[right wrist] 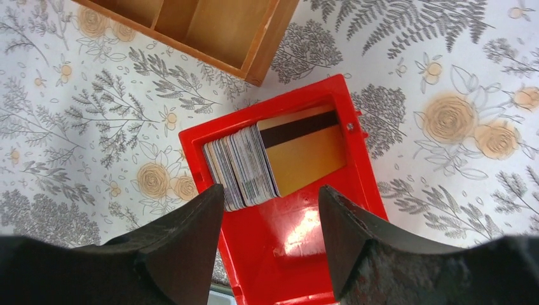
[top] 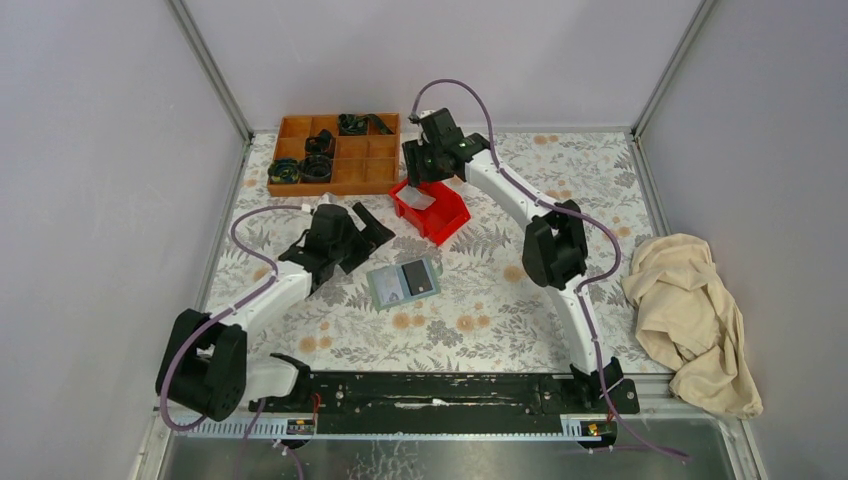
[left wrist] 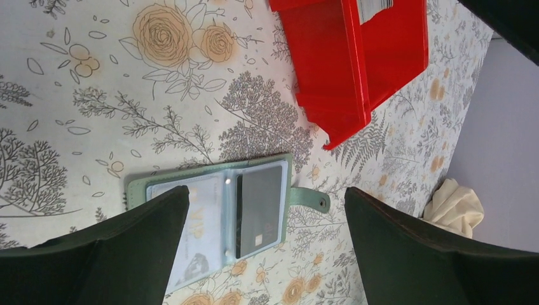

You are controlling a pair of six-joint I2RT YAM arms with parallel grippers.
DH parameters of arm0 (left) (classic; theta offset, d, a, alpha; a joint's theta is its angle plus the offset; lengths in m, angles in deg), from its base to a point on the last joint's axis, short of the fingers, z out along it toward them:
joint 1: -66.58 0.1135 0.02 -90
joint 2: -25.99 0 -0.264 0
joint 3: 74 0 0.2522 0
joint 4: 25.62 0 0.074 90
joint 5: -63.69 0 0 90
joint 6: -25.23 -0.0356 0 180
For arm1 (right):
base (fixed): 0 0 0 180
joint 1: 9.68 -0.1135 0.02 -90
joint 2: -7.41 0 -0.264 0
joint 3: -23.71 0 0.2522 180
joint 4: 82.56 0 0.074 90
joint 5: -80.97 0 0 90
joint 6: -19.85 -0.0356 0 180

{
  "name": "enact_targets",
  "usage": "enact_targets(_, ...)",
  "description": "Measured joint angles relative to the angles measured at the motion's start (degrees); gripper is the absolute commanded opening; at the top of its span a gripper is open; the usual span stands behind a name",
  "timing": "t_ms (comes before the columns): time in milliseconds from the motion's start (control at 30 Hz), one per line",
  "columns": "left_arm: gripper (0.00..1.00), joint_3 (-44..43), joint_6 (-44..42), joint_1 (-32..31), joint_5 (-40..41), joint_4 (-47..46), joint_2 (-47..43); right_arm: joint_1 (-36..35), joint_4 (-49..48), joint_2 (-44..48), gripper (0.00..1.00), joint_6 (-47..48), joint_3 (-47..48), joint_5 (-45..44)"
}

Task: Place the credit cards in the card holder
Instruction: Pick up the credit card from the storage box.

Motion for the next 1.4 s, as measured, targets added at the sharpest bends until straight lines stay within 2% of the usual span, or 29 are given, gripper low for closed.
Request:
enact_targets(333, 1.0, -4.17, 2.47, 0.7, -0.11, -2.91, 7.85, 1.88, -0.28, -6.16, 0.63, 0.04, 4.17, 7.34)
enact_targets(767, 0.98, -13.38, 2.71, 0.72, 0.33, -4.26, 23.8, 3.8, -1.44, -9.86, 0.62, -1.88, 5.35, 13.79)
enact_targets(1033, 0.96, -21.49, 2.34, 0.81, 0.02, -3.45, 33.4, 4.13, -2.47, -10.34, 0.54, -2.64, 5.49, 16.33)
enact_targets(1400, 0.96, -24.39, 1.49, 0.92, -0.37, -2.27, 35.5, 4.52, -3.93, -10.34, 0.44, -2.86, 5.35, 16.37)
